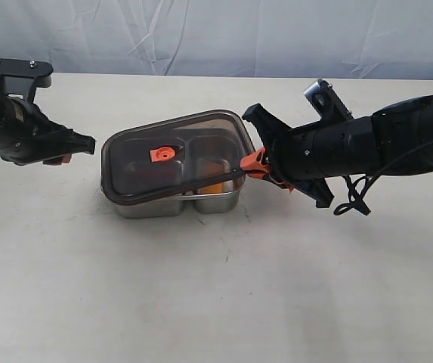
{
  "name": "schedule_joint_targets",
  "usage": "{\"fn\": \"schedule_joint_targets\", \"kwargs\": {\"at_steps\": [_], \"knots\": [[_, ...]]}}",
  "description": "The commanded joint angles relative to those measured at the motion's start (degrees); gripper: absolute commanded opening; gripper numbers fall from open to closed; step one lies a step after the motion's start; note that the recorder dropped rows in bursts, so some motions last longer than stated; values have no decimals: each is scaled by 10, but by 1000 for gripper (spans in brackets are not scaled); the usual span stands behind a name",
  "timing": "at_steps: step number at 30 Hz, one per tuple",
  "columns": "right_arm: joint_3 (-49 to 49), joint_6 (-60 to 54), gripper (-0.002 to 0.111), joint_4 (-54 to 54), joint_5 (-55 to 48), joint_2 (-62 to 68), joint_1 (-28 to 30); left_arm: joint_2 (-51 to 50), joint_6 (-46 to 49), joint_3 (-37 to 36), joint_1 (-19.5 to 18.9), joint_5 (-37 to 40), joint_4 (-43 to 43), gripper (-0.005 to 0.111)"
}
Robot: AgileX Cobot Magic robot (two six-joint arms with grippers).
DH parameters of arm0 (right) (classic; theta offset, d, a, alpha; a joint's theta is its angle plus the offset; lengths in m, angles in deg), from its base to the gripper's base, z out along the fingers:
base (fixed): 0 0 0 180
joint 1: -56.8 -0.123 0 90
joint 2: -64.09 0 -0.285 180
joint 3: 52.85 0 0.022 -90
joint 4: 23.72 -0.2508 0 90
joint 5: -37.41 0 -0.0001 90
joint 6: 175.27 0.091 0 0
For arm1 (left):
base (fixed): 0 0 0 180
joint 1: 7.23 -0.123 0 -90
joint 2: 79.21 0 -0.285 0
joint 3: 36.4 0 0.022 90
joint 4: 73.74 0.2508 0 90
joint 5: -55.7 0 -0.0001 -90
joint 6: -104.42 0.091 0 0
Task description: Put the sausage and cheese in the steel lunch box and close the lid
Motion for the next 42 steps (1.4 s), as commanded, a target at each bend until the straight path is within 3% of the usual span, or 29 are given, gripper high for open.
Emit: {"fn": "schedule_joint_targets", "kwargs": {"at_steps": [1,16,23,35,38,42], "knots": [[-1,-6,-1,11,23,-4,1,-2,1,-1,-2,-27,-11,38],[-1,4,0,11,17,-4,1,-2,2,-1,-2,-36,-36,38],[-1,18,37,11,-4,11,1,-2,2,-1,-2,-36,-36,38],[-1,19,38,38,5,-1,2,0,8,-1,-2,6,-36,37],[-1,19,38,45,34,-16,2,13,8,-1,-2,24,-36,26],[-1,19,38,57,80,-36,2,45,10,-1,-2,77,-41,0]]}}
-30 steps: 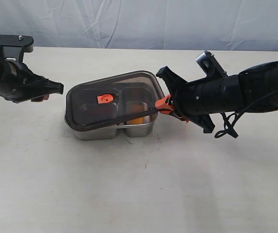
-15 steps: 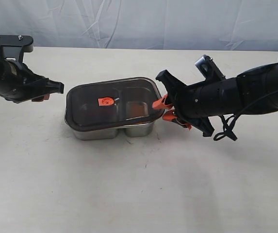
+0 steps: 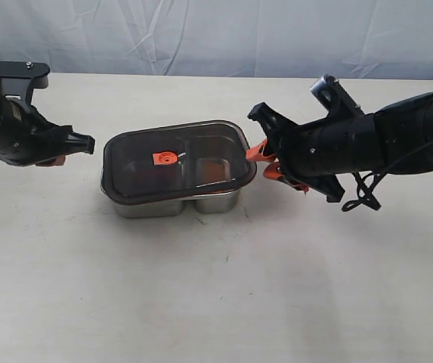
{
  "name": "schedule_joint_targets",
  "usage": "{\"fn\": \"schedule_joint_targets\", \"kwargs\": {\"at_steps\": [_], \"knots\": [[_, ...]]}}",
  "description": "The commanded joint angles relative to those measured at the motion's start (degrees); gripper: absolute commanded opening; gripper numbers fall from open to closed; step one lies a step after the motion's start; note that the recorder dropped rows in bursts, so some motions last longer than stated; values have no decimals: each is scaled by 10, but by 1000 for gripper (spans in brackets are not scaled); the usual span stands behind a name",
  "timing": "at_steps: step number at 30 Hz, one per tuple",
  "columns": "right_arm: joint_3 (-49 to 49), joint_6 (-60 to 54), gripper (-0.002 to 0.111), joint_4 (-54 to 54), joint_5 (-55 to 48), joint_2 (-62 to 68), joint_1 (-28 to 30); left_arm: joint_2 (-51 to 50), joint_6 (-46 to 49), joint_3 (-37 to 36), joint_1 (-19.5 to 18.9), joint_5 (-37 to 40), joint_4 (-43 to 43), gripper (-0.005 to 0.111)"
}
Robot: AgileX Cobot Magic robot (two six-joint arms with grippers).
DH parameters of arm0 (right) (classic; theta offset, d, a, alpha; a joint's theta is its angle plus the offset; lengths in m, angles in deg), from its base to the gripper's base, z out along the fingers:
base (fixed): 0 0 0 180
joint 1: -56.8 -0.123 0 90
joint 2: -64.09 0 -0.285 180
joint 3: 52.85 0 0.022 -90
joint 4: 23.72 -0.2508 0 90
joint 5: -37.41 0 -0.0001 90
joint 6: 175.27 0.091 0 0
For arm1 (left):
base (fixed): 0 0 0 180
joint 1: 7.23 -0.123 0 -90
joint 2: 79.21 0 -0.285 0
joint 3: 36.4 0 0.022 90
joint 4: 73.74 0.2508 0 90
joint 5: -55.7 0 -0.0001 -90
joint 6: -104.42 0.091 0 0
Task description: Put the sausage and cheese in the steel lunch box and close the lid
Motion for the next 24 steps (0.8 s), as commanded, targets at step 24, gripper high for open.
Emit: {"fn": "schedule_joint_targets", "kwargs": {"at_steps": [24], "knots": [[-1,-2,38,7,130,-31,2,0,355,-1,142,154,-422,0]]}}
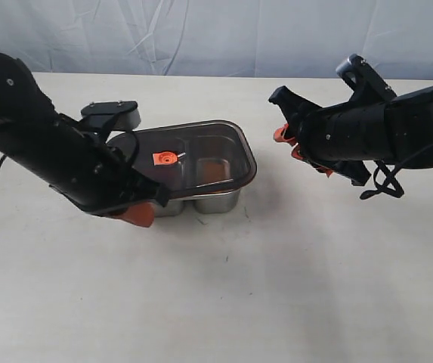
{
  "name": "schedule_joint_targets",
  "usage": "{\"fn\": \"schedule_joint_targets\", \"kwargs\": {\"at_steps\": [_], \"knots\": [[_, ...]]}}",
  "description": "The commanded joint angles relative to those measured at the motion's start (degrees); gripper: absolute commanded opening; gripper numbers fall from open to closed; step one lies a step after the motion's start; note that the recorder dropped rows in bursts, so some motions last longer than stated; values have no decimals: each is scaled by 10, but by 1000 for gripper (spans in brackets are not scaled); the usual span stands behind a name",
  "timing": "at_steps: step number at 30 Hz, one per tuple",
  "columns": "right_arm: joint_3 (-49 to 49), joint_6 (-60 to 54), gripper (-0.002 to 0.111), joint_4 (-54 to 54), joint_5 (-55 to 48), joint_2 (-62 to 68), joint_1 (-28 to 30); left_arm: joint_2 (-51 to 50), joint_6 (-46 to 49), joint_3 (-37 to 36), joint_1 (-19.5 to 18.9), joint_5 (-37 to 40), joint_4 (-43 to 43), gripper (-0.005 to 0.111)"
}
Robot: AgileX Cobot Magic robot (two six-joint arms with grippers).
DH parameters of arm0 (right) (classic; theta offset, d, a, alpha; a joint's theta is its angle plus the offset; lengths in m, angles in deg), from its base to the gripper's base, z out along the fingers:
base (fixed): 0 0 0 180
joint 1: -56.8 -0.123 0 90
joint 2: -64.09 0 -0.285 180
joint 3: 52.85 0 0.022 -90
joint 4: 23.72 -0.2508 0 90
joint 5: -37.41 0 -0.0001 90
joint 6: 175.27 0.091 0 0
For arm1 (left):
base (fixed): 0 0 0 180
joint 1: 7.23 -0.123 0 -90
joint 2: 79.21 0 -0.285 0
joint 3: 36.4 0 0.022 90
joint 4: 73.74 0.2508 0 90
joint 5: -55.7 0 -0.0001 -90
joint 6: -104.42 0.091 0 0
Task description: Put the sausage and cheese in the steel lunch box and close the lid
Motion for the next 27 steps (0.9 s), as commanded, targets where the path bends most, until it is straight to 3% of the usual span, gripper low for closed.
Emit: {"fn": "schedule_joint_targets", "kwargs": {"at_steps": [1,15,27], "knots": [[-1,-2,38,0,6,-5,2,-34,-17,-1,12,-25,18,0],[-1,-2,38,0,-2,-5,2,-40,-145,-1,12,-74,191,0],[-1,-2,38,0,-15,-5,2,-40,-202,-1,12,-84,266,0]]}}
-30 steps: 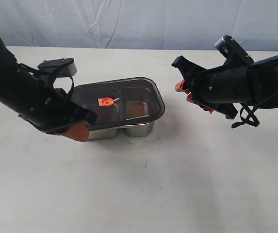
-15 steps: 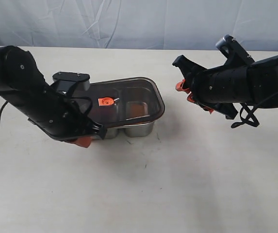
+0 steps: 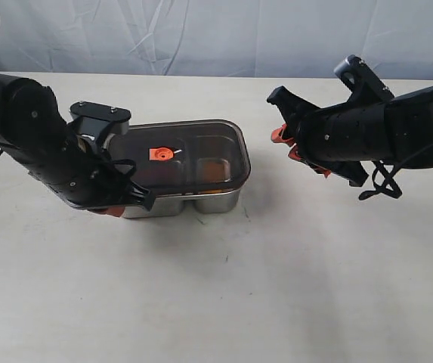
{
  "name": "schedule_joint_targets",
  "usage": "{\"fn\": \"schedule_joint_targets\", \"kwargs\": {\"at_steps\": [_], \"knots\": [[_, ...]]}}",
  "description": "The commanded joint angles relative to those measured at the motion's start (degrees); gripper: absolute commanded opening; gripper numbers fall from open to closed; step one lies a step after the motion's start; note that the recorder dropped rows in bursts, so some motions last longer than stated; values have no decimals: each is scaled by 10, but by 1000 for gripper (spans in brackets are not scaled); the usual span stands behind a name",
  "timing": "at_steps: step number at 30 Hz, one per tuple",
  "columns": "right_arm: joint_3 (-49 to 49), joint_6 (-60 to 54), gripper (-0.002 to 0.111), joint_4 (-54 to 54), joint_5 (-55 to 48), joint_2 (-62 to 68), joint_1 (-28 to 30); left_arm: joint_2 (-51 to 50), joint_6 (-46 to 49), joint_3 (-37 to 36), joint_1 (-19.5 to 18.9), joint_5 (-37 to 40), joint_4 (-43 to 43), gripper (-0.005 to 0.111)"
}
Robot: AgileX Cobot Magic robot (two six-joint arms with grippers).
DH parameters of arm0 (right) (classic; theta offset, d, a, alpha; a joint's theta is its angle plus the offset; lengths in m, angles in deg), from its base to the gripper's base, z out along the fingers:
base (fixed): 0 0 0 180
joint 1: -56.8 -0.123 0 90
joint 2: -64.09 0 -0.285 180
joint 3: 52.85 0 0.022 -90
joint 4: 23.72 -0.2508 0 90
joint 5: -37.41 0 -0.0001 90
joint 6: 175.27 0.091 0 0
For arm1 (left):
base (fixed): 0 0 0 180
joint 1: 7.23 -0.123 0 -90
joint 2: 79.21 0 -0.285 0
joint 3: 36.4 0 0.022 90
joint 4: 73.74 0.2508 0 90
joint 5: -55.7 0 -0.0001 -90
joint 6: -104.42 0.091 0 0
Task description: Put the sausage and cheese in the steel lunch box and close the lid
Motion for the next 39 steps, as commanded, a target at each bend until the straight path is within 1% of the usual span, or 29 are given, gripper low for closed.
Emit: {"fn": "schedule_joint_targets", "kwargs": {"at_steps": [1,6,9,12,14,19,26,29,32,33,34,36,37,39], "knots": [[-1,-2,38,2,-3,-5,2,-1,-10,-1,3,6,16,0],[-1,-2,38,2,-3,-5,2,0,-10,-1,3,21,17,0],[-1,-2,36,2,-3,-5,2,9,-10,0,3,20,19,0],[-1,-2,33,2,-2,-5,2,20,-13,0,3,-2,39,0],[-1,-2,32,2,-2,-4,2,23,-15,0,3,-10,57,0],[-1,-2,32,2,-5,-4,2,23,-53,11,3,6,105,0],[-1,-2,32,13,-5,-4,1,38,-55,25,3,34,105,0],[-1,-2,32,11,-20,-4,1,63,-55,30,3,7,105,0],[-1,-2,31,0,-53,-4,1,75,-55,41,1,-52,109,0],[0,-2,28,0,-60,-4,1,74,-55,47,-2,-67,110,0],[3,-2,22,1,-67,-4,1,70,-55,53,-7,-78,110,0],[14,-7,8,2,-79,-1,1,60,-55,64,-21,-92,110,0],[23,-13,-2,2,-85,2,1,54,-55,69,-31,-98,108,0],[48,-28,-1,4,-91,10,1,45,-55,76,-48,-114,105,0]]}}
